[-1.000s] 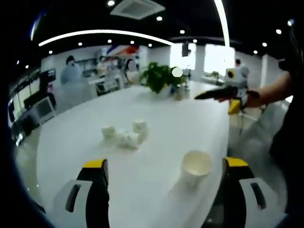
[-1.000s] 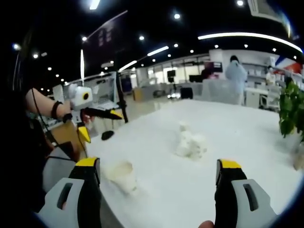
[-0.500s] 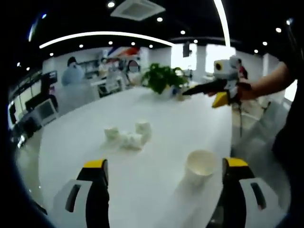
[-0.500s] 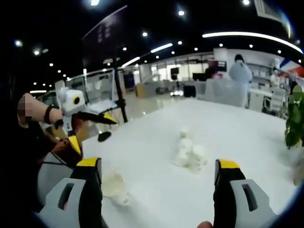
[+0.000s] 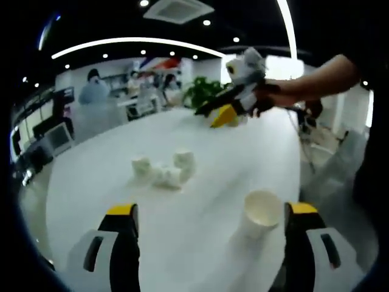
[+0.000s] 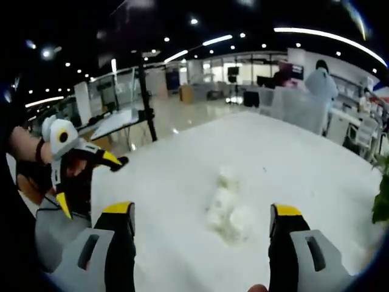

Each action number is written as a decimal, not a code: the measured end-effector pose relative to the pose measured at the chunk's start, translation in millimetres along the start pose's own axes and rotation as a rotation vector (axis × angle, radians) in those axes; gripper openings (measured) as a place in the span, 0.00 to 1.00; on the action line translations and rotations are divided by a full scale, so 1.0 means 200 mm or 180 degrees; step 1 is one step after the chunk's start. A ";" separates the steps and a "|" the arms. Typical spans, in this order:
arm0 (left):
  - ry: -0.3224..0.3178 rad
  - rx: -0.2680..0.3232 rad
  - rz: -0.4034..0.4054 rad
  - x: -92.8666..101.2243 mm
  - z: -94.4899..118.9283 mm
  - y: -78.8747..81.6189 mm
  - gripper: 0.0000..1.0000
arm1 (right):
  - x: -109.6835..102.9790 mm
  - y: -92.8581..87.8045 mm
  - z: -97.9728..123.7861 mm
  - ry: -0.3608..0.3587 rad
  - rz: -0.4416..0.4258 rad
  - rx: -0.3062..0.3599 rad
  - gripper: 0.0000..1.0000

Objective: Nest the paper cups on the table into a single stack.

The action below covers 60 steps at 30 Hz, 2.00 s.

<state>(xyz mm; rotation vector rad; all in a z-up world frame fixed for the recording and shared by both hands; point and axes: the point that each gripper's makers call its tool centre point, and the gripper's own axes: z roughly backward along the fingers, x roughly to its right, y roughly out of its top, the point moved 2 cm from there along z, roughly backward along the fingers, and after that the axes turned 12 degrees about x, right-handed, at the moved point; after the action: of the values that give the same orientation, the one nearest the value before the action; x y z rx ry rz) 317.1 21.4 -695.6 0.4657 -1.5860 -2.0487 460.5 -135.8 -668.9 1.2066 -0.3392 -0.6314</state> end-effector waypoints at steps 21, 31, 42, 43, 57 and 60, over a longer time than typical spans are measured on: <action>0.0195 0.0090 0.0133 -0.13 -0.02 -0.03 1.00 | 0.15 -0.09 -0.49 0.0596 0.0200 -0.0520 0.73; 0.0208 0.0085 0.0201 -0.13 -0.05 -0.07 1.00 | 0.21 -0.18 -0.57 0.0682 0.0238 -0.0657 0.66; 0.0193 0.0092 0.0262 -0.12 -0.04 -0.08 1.00 | 0.17 -0.25 -0.61 0.0755 0.0187 -0.0743 0.58; 0.0200 0.0095 0.0275 -0.12 -0.04 -0.08 1.00 | 0.16 -0.26 -0.62 0.0776 0.0160 -0.0748 0.57; 0.0198 0.0122 0.0365 -0.11 -0.06 -0.09 0.99 | 0.10 -0.31 -0.61 0.0967 0.0060 -0.0936 0.39; 0.0202 0.0140 0.0383 -0.11 -0.06 -0.09 0.99 | 0.11 -0.32 -0.59 0.0981 0.0000 -0.0972 0.35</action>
<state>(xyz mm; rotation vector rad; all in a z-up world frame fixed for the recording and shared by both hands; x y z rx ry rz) 339.0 28.4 -716.1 0.4359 -1.5849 -1.8951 526.8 -74.0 -769.6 0.9900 0.0177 -0.4680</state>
